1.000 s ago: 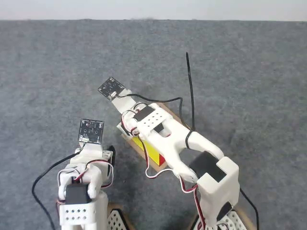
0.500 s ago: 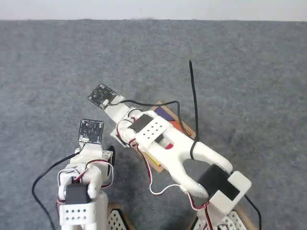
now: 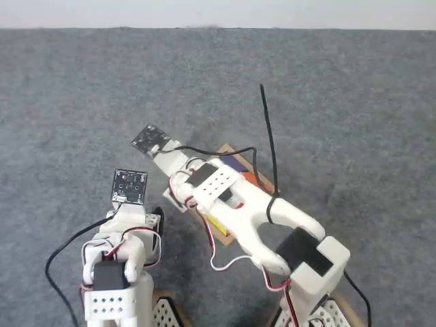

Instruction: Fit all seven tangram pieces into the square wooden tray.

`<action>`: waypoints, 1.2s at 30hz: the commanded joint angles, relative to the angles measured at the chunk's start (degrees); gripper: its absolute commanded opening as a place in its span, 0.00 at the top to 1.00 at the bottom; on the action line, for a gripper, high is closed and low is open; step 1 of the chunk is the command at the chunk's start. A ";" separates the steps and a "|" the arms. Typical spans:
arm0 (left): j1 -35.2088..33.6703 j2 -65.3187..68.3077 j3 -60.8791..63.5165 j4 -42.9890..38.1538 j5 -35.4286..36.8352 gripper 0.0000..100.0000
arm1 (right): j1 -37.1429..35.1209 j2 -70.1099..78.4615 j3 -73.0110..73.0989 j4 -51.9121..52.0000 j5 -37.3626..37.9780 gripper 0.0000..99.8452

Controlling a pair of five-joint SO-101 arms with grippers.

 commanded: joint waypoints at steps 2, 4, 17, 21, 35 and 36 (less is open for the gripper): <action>0.18 -1.58 -0.48 0.53 -0.35 0.85 | 4.44 0.22 -2.81 -0.66 -0.18 0.99; 0.18 -1.58 -0.48 0.53 -0.35 0.85 | 5.05 0.40 -2.81 -0.75 -0.18 0.99; 0.18 -1.58 -0.48 0.53 -0.35 0.85 | 6.99 -20.44 2.64 9.19 -0.53 0.99; 0.18 -1.58 -0.48 0.53 -0.35 0.85 | 11.74 -34.07 14.95 10.15 -0.62 0.99; 0.18 -1.58 -0.48 0.53 -0.35 0.85 | 35.91 -79.43 59.16 10.07 -0.09 0.99; 0.18 -1.58 -0.48 0.53 -0.35 0.85 | 38.11 -82.33 61.36 10.15 0.00 0.99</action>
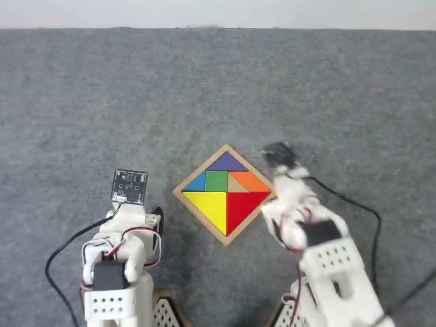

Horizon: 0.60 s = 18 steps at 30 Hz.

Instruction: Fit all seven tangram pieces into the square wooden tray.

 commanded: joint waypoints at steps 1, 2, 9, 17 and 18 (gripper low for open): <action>0.18 -1.58 -0.48 0.53 -0.35 0.85 | 10.33 -14.99 9.14 0.92 0.00 0.99; 0.18 -1.58 -0.48 0.53 -0.35 0.85 | 12.53 -18.24 11.25 0.92 0.00 0.99; 0.18 -1.58 -0.48 0.53 -0.35 0.85 | 21.85 -39.16 21.19 5.14 7.74 0.99; 0.18 -1.58 -0.48 0.53 -0.35 0.85 | 26.07 -43.74 20.84 22.37 13.19 0.99; 0.18 -1.58 -0.48 0.53 -0.35 0.85 | 27.82 -43.56 20.84 22.99 14.15 0.99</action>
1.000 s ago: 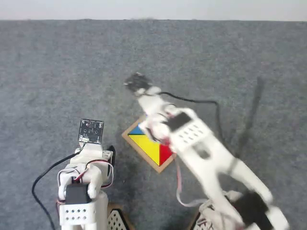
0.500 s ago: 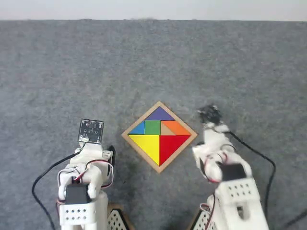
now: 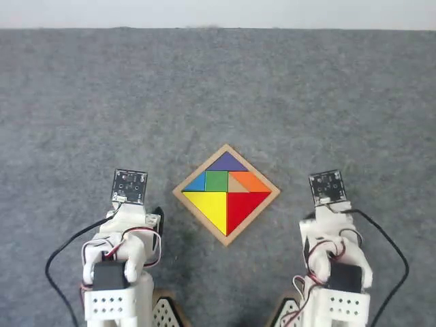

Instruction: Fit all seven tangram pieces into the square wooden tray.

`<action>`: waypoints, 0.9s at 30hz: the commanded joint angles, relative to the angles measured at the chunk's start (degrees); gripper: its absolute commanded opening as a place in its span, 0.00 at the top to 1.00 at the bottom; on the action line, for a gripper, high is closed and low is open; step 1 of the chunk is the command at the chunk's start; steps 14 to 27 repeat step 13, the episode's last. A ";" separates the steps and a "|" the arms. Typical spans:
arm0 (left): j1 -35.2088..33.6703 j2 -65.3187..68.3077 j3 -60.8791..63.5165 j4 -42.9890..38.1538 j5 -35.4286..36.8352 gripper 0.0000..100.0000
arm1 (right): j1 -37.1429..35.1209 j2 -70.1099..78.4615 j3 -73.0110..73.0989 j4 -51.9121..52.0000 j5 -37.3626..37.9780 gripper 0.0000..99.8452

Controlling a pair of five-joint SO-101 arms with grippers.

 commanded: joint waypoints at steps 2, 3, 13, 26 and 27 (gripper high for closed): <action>0.18 -1.58 -0.48 0.53 -0.35 0.85 | 8.92 0.40 0.70 5.32 5.63 0.99; 0.18 -1.58 -0.48 0.53 -0.35 0.85 | 11.38 0.40 0.70 5.76 6.95 0.99; 0.18 -1.58 -0.48 0.53 -0.35 0.85 | 30.73 0.40 0.79 6.64 15.56 0.99; 0.18 -1.58 -0.48 0.53 -0.35 0.85 | 30.73 0.40 0.79 6.64 15.56 0.99; 0.18 -1.58 -0.48 0.53 -0.35 0.85 | 30.73 0.40 0.79 6.64 15.56 0.99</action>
